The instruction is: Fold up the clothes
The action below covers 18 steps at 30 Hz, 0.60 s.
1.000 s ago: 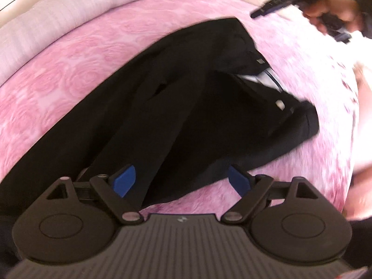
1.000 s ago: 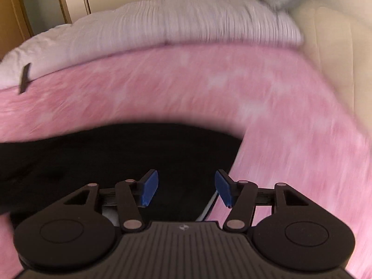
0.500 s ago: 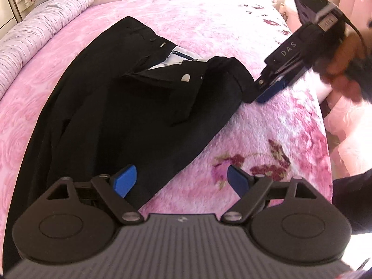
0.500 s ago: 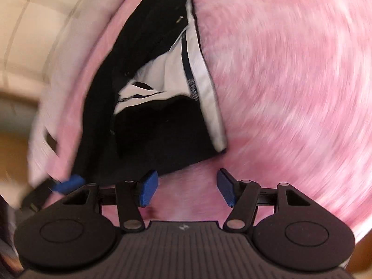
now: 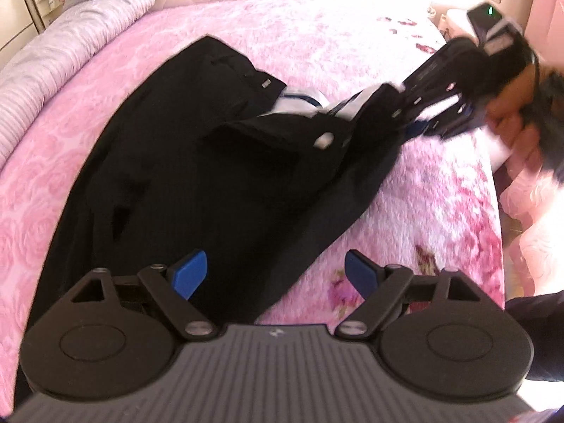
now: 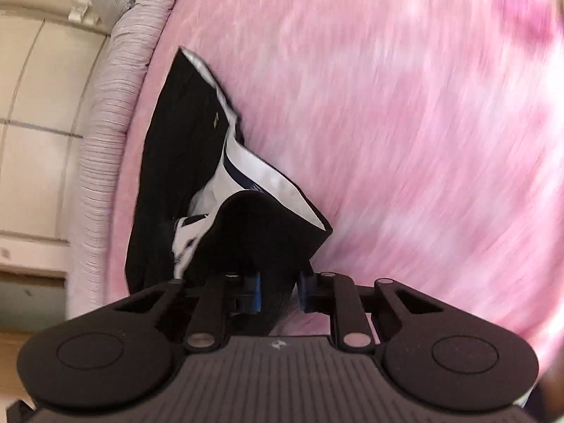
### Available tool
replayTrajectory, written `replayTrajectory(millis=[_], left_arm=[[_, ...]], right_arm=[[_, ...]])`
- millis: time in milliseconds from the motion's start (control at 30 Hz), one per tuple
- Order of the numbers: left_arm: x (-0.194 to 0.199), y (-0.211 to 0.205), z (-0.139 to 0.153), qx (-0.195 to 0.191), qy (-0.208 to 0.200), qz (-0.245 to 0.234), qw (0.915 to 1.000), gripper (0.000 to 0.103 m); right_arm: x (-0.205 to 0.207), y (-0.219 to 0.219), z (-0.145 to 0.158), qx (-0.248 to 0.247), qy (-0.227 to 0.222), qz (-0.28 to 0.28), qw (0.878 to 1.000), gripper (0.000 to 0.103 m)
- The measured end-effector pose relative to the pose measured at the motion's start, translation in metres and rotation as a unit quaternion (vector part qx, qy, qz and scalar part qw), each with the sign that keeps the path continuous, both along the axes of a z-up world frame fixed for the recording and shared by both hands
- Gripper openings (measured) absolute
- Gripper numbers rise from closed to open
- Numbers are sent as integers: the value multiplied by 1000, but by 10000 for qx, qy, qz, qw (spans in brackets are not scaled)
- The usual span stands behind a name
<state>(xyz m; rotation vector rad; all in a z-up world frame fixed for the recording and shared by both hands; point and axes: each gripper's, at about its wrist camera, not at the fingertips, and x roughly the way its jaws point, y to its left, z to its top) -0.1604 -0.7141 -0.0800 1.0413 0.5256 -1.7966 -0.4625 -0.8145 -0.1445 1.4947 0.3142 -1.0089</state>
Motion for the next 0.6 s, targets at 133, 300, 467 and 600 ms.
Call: replayTrajectory(millis=[133, 300, 467, 600], left_arm=[[-5, -6, 16, -126, 129, -29, 9998, 83], [-4, -4, 16, -9, 241, 215, 9995, 83], [16, 13, 12, 185, 45, 832, 9964, 83], [53, 43, 12, 300, -231, 1778, 9833, 84]], right_arm=[[-48, -31, 57, -447, 879, 726, 9925, 16], [-58, -65, 56, -357, 1546, 1362, 9779, 21], [-48, -52, 47, -337, 2484, 1481, 9567, 49], [-36, -37, 73, -880, 3211, 1566, 9298, 49]])
